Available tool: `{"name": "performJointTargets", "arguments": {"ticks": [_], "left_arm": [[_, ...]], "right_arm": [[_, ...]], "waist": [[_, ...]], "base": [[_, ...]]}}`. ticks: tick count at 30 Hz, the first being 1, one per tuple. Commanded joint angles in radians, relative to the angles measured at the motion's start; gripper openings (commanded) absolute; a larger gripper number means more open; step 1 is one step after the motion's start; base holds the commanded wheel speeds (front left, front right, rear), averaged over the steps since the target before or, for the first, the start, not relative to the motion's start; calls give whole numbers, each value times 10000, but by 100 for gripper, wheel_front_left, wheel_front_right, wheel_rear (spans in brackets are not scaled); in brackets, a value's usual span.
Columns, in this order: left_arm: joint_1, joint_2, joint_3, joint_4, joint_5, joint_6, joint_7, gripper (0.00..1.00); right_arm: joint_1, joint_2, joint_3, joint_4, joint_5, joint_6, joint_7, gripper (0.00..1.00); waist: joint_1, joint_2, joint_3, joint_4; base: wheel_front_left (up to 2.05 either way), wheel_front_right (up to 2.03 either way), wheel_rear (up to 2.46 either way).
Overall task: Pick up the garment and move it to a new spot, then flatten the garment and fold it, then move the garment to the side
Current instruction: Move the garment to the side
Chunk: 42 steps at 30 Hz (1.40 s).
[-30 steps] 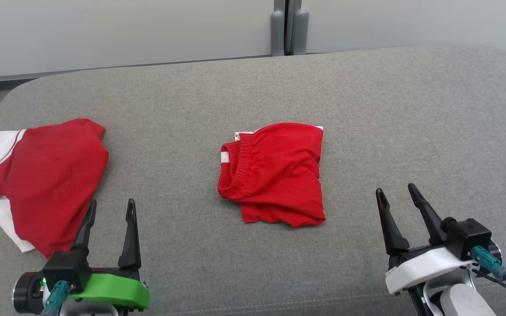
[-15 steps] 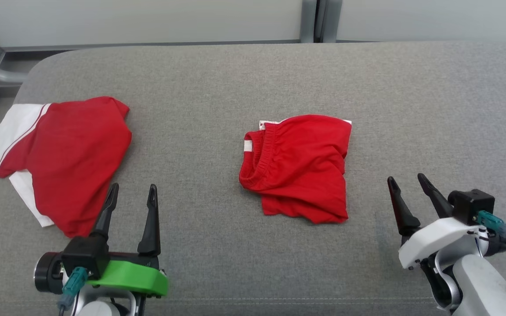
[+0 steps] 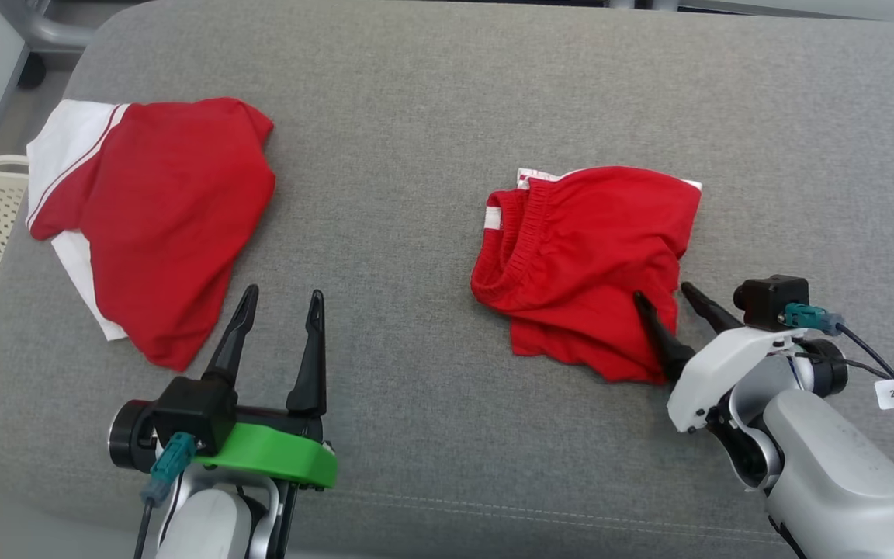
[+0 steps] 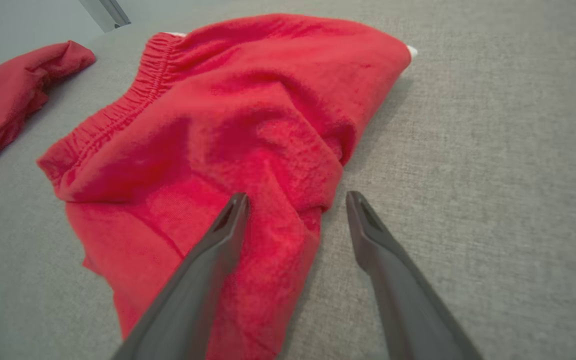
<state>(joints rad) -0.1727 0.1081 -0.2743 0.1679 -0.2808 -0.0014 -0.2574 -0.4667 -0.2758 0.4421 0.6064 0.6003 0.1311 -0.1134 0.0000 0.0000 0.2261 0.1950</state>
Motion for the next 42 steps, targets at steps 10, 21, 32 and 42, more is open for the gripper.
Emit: {"name": "performJointTargets", "arguments": {"ticks": [10, 21, 32, 42], "left_arm": [[-356, -120, 141, 148, 157, -117, -81, 100], [-333, 111, 533, -149, 337, -114, -72, 100], [-708, 550, 561, -543, 551, -157, 39, 100], [-1779, 775, 169, -1051, 814, -411, 525, 100]], "right_arm": [[-120, -388, 960, 33, 1561, -5, 427, 0], [316, -1213, 700, -901, 1432, -10, -47, 0], [264, -1173, 4, -800, 347, -10, -378, 0], [-1762, -1252, -8, -165, -365, -10, -966, 0]], "waist": [[0, 0, 334, 31], [0, 0, 468, -1268], [0, 0, 1026, -3226], [0, 0, 2151, -4251]], "base": [[0, 0, 0], [0, 0, 0], [0, 0, 0], [0, 0, 0]]}}
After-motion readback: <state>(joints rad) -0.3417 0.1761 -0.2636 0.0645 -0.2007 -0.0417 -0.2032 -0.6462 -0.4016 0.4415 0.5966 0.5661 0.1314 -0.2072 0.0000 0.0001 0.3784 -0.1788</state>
